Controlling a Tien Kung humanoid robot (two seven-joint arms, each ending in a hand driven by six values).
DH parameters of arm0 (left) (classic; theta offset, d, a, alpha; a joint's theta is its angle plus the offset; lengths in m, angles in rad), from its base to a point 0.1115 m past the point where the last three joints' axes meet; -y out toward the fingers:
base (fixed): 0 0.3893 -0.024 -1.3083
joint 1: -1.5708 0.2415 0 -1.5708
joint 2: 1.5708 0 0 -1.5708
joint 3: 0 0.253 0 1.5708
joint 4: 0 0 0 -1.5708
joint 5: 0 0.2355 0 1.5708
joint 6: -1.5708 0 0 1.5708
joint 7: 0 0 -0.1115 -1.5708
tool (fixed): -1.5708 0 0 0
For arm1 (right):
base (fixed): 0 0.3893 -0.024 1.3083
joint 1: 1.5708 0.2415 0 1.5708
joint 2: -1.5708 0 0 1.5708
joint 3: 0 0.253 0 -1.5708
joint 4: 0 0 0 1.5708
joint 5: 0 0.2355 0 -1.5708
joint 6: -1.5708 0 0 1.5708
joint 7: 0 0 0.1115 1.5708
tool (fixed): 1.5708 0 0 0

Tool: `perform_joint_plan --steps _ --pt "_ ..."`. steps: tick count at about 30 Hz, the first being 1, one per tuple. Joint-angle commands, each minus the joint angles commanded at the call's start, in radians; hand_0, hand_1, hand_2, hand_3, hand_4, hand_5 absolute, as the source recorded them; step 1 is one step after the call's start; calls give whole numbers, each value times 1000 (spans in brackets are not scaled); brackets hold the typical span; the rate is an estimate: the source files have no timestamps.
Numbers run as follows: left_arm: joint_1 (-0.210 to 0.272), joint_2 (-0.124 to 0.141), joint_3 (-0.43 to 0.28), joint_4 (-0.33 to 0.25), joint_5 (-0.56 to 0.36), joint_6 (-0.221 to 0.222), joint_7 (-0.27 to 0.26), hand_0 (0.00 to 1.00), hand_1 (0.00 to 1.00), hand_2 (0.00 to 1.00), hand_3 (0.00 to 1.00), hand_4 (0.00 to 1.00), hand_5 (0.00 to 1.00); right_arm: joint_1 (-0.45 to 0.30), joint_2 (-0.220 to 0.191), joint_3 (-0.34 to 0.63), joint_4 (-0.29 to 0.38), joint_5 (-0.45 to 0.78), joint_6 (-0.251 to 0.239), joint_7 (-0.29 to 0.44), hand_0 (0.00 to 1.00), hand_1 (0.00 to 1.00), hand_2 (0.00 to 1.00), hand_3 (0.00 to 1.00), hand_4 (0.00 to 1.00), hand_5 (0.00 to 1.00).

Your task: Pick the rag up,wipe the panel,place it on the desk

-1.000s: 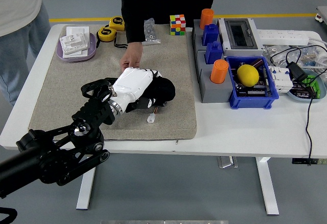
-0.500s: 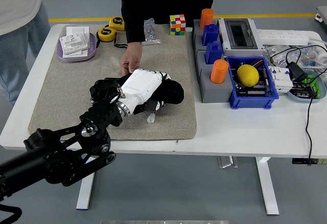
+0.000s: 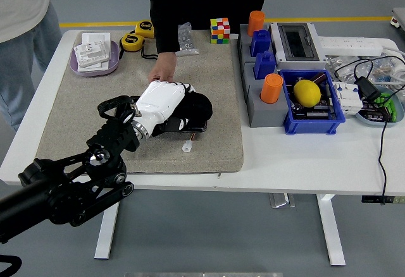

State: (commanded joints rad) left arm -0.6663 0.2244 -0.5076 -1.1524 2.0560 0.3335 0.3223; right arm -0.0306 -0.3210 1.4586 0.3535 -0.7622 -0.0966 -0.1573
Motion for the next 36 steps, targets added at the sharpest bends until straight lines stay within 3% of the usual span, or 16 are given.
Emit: perform_joint_plan --steps 21,36 --pt "50 74 -69 13 32 4 -2 230 126 415 264 86 2 -14 4 19 1 -6 -5 -7 690 470 648 619 998 689" --pt "104 134 -169 21 64 8 -1 229 126 414 264 88 2 -21 4 27 2 -10 -5 -11 691 469 648 620 998 691"
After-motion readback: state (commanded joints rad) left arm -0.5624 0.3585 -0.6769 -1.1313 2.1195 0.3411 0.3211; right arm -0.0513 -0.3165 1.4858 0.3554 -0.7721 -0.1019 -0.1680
